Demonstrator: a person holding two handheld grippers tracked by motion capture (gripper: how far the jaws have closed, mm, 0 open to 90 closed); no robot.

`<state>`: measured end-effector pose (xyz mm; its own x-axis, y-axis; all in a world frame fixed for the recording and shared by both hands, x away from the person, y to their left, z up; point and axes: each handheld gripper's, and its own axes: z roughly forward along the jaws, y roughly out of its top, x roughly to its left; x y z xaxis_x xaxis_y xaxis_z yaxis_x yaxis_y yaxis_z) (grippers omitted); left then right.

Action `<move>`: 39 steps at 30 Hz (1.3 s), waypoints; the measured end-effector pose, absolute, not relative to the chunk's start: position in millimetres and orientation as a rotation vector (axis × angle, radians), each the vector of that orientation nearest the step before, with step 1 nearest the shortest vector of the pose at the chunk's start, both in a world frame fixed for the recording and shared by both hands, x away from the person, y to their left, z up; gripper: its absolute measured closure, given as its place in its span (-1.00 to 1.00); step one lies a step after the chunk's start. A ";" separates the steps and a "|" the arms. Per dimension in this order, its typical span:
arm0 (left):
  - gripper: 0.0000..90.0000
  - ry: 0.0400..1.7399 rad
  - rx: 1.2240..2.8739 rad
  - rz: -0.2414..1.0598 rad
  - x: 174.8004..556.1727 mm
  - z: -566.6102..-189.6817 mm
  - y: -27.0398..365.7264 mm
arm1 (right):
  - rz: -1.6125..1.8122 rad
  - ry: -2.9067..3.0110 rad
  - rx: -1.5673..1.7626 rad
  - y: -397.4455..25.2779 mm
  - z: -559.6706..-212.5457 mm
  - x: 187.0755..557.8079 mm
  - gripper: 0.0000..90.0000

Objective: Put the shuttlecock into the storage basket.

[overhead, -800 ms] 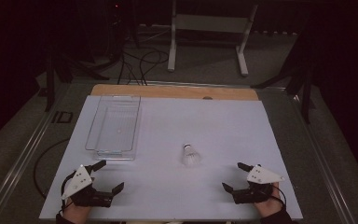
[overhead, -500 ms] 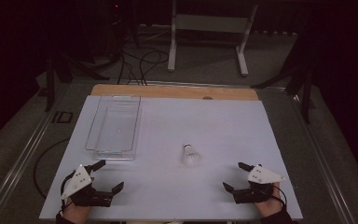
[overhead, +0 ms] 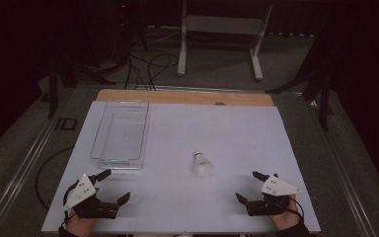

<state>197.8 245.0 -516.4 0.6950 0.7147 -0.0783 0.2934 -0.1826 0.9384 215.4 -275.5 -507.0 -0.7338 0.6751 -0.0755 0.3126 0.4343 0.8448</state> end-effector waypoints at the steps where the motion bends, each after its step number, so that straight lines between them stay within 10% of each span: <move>1: -1.00 0.803 1.767 0.459 197.8 -516.4 244.9 | 1.223 2.291 0.827 -275.1 -506.1 214.9 -0.82; 39: -1.00 0.808 1.773 0.448 198.9 -517.9 243.8 | 1.168 2.353 0.995 -269.8 -449.3 225.8 -0.83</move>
